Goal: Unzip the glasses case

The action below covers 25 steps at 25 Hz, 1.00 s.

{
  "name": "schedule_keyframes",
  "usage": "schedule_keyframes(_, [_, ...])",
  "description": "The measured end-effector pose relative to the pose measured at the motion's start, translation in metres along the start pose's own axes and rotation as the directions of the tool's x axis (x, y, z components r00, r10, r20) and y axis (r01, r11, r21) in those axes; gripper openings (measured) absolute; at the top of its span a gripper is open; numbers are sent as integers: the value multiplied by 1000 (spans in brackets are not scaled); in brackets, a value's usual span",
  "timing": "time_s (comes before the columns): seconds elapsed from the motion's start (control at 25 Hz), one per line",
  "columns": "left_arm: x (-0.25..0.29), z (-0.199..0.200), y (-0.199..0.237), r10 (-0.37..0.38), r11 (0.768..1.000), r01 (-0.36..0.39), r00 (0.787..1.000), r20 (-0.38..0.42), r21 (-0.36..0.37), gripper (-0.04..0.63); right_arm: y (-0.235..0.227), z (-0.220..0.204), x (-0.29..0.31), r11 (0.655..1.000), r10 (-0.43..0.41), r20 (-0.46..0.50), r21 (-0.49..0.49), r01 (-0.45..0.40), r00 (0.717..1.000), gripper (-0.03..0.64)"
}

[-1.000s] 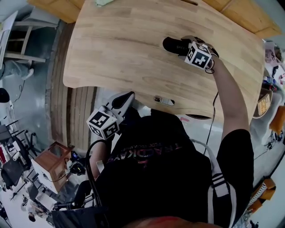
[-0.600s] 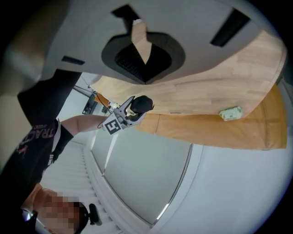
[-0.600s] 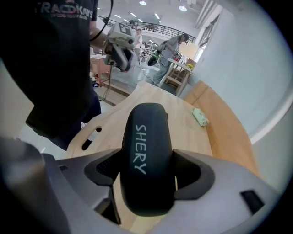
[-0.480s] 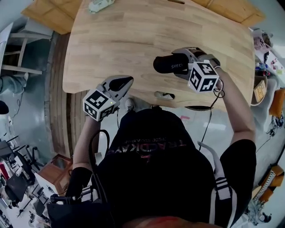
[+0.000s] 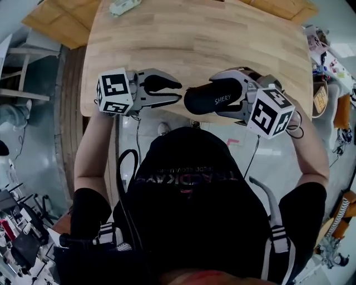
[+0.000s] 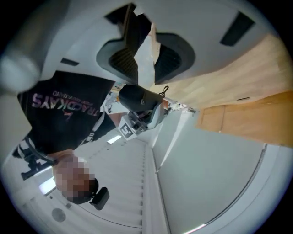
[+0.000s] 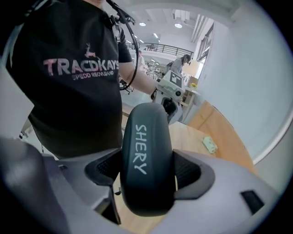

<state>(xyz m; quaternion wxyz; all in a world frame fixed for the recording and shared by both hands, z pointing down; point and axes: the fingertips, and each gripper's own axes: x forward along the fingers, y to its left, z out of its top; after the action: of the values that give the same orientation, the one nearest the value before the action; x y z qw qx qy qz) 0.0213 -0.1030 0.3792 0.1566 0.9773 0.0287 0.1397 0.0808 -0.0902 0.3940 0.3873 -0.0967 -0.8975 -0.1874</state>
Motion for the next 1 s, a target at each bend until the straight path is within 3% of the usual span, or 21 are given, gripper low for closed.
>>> schedule_keyframes(0.12, [-6,19,-23,-166,986,166,986,1,33,106,7,21,-9,1000,22,-1,4,-22,1000,364])
schedule_keyframes(0.24, [-10,31,-41,-276,958,278,960,-45,66,106,19,38,-13,999,46,-22,-2,-46,999,364])
schedule_keyframes(0.36, [-11,34,-54,-336,931,348,935,-116,106,106,28,56,-13,998,68,-19,4,-68,997,364])
schedule_keyframes(0.44, [-12,37,-65,-379,912,393,917,-123,119,106,33,65,-12,996,84,-15,7,-84,996,364])
schedule_keyframes(0.64, [-14,43,-88,-495,860,503,863,-104,87,100,47,75,-7,993,122,-26,7,-121,992,364])
schedule_keyframes(0.72, [-15,40,-93,-515,849,524,849,-117,69,63,49,75,-4,992,123,-46,-1,-124,991,364])
schedule_keyframes(1.0, [-28,39,-88,-416,901,420,908,-52,111,32,40,79,-1,996,91,-53,22,-89,995,363])
